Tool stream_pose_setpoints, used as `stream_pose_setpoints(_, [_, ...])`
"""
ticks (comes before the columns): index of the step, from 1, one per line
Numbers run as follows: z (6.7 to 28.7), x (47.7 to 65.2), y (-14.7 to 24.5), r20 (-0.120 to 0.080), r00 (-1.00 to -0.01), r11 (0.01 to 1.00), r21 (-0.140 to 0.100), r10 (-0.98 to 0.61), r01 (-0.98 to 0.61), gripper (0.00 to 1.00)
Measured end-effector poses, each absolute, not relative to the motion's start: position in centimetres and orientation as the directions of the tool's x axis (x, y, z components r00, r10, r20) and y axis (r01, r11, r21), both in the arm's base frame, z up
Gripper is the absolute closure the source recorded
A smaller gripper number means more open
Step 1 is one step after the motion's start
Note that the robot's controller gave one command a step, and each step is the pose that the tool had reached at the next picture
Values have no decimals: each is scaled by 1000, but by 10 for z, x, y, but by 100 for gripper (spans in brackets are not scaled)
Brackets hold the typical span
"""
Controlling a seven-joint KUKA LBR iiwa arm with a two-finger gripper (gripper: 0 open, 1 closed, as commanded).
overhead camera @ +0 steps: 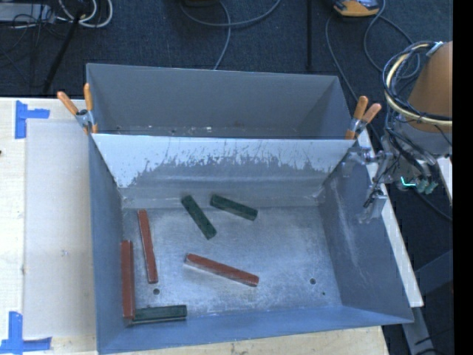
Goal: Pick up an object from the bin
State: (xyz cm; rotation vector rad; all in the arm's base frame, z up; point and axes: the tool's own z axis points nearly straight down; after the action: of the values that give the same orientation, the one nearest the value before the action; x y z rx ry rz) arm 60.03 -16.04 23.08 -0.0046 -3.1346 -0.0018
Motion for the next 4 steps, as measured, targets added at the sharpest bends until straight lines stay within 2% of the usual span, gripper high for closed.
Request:
stream_pose_setpoints(1, [66,607,-147,6,-961,961,1,276,276,0])
stream_pose_setpoints(2, [69,588,-16,4,-973,973,4,229,229,0])
stream_pose_setpoints(3, [102,615,38,-5,-972,972,5,234,234,0])
stream_pose_setpoints(4, [68,616,30,3,-946,946,0,324,324,0])
